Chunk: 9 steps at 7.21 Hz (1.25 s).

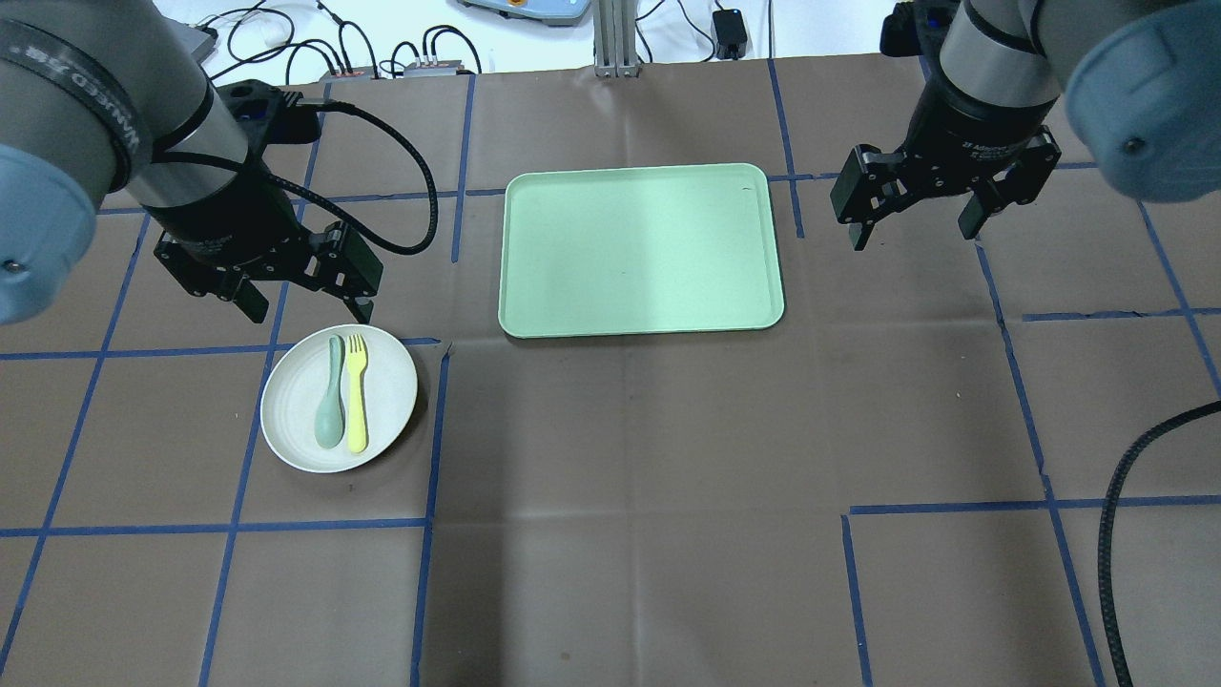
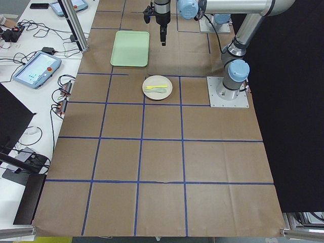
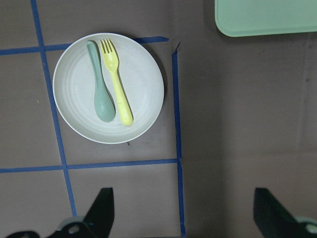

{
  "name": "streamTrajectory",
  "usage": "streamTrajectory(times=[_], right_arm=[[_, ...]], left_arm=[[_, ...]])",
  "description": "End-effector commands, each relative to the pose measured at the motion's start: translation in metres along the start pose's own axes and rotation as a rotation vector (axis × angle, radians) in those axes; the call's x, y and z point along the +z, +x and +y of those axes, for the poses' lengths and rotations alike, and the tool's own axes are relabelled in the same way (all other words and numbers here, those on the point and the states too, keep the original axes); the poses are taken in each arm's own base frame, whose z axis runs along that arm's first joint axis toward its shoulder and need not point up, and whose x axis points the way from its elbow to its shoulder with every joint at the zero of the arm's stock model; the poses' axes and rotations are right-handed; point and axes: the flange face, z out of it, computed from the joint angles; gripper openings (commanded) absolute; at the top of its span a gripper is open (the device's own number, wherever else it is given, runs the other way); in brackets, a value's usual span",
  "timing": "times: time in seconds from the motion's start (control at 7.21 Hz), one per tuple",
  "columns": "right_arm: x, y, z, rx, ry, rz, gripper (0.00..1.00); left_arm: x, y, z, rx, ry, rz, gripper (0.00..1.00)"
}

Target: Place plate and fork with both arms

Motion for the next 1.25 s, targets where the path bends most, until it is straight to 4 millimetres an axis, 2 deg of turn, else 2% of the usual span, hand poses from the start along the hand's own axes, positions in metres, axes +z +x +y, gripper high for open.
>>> streamTrajectory(times=[0.0,0.42,0.69,0.83,1.11], right_arm=[[-0.001,0.000,0.000,0.000,0.001,0.000,1.00],[0.000,0.000,0.000,0.000,-0.001,0.000,1.00],[0.000,0.000,0.000,0.000,-0.001,0.000,1.00],[0.000,0.000,0.000,0.000,-0.001,0.001,1.00],[0.000,0.000,0.000,0.000,-0.001,0.000,1.00]], left_arm=[[-0.004,0.000,0.002,-0.007,0.007,-0.001,1.00],[0.009,-0.008,-0.008,-0.014,-0.017,0.004,1.00],[0.034,-0.032,-0.030,-0.023,-0.073,0.023,1.00],[0.047,-0.043,-0.048,0.021,-0.067,0.028,1.00],[0.071,-0.077,-0.068,0.049,-0.075,0.050,0.99]])
